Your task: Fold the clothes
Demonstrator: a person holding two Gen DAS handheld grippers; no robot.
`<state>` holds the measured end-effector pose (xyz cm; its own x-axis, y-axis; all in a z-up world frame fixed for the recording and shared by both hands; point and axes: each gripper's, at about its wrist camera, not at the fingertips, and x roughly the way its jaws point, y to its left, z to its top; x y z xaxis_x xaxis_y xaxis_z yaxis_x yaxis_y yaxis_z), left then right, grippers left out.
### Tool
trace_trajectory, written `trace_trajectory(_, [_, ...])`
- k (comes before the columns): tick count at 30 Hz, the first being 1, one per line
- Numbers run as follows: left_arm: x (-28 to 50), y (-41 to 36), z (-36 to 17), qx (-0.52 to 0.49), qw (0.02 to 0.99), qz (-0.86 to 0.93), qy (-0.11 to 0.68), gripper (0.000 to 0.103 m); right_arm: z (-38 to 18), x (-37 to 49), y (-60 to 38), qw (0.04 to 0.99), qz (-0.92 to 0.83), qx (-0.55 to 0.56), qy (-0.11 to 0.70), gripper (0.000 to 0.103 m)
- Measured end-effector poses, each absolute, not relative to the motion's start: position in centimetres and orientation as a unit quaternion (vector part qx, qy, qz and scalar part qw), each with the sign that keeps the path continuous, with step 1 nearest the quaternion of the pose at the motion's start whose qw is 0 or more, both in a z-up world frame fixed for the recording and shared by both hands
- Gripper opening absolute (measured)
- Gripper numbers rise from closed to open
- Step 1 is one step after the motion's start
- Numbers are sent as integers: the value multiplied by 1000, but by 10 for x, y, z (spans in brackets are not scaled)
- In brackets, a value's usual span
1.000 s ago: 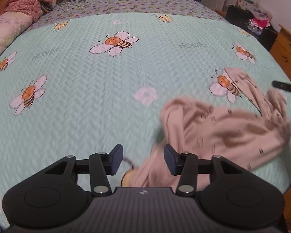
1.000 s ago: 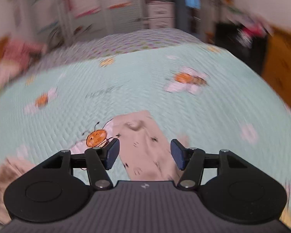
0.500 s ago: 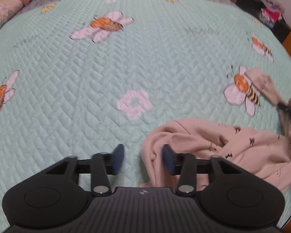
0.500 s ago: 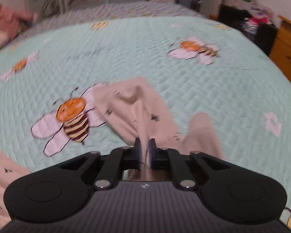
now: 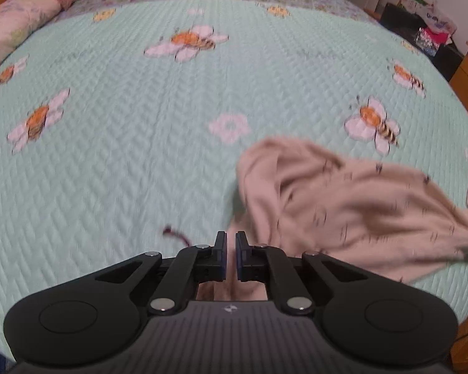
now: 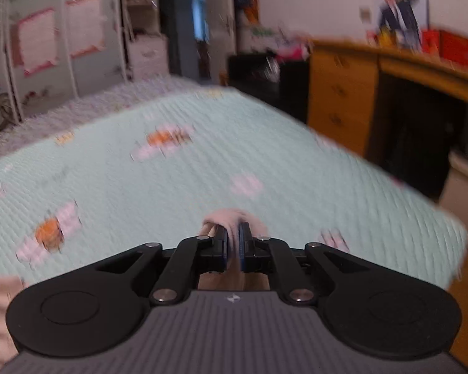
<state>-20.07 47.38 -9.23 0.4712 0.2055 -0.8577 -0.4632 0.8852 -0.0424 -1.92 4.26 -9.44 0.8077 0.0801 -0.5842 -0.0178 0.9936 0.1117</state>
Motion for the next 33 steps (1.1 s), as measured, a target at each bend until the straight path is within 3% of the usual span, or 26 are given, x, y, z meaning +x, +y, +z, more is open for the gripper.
trace_trajectory(6, [-226,461,-89,-127,848,196,475,6,-96,-54,13,936,10,138,323,20])
trace_trajectory(8, [-232,459,-89,-139,847,191,476,7,-88,-73,18,939,54,146,307,35])
trace_trajectory(10, [-237,457,-89,-156,844,185,478,8,-86,-87,42,931,149,112,312,49])
trace_trajectory(15, [-246,450,-86,-167,838,191,483,10,-102,-118,117,908,291,-68,293,55])
trace_trajectory(18, [-252,446,-84,-153,833,209,489,30,-113,-120,151,898,316,-161,262,66])
trace_trajectory(19, [-255,446,-83,-149,831,215,490,35,-117,-118,160,893,319,-188,255,66])
trace_trajectory(24, [-265,450,-82,-142,820,233,504,36,-138,-108,179,859,339,-281,260,64])
trace_trajectory(25, [-266,451,-82,-143,818,236,506,37,-138,-110,177,859,340,-279,261,55])
trace_trajectory(26, [-268,452,-82,-144,815,239,507,38,-138,-113,174,860,340,-276,262,35])
trace_trajectory(28, [-268,453,-84,-142,810,249,512,43,-134,-118,169,866,336,-261,263,16])
trace_trajectory(29, [-268,454,-86,-139,807,255,514,43,-131,-121,165,871,332,-249,262,12])
trace_trajectory(33, [-266,458,-92,-134,807,255,516,43,-115,-126,152,897,307,-174,265,10])
